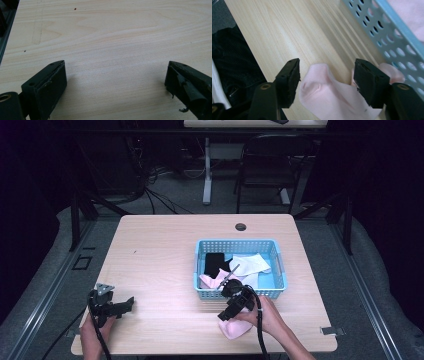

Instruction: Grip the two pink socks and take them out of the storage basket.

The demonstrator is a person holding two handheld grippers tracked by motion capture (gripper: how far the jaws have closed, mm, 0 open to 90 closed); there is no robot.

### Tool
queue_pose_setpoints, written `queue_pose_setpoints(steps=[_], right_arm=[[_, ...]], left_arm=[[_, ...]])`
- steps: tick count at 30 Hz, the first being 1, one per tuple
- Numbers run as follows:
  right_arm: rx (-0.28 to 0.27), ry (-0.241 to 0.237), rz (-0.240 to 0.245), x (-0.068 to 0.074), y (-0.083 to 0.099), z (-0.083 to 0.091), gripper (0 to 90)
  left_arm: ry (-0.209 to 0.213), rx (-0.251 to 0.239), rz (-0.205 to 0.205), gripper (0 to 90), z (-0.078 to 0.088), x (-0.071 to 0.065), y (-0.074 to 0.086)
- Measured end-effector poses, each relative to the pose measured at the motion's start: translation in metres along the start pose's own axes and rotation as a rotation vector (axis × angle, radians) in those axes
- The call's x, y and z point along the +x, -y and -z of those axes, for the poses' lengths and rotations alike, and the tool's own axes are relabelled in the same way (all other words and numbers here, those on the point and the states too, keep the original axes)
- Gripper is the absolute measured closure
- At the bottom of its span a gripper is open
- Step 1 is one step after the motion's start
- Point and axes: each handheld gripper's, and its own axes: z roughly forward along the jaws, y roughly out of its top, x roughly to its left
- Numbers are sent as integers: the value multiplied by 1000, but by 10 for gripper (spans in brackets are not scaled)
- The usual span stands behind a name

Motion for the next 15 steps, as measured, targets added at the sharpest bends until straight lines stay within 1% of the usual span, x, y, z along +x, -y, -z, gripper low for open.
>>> queue_pose_setpoints(steps=[2,4,5,6,8,10,11,13,15], right_arm=[[-16,1,-2,1,0,4,280],[-13,6,1,1,-1,10,226],[-19,-3,4,1,-2,14,207],[-35,-7,-3,1,-2,16,194],[-32,-4,7,2,-3,23,160],[-52,0,5,2,-4,28,150],[-50,7,15,2,-4,32,139],[-65,8,12,2,-5,37,116],[-61,9,22,2,-8,43,77]], left_arm=[[0,0,0,41,0,0,0],[0,0,0,41,0,0,0],[0,-1,0,41,0,0,0],[1,0,0,41,0,0,0],[0,0,0,41,0,0,0],[0,0,0,41,0,0,0],[0,0,0,41,0,0,0],[0,0,0,41,0,0,0],[0,0,0,41,0,0,0]])
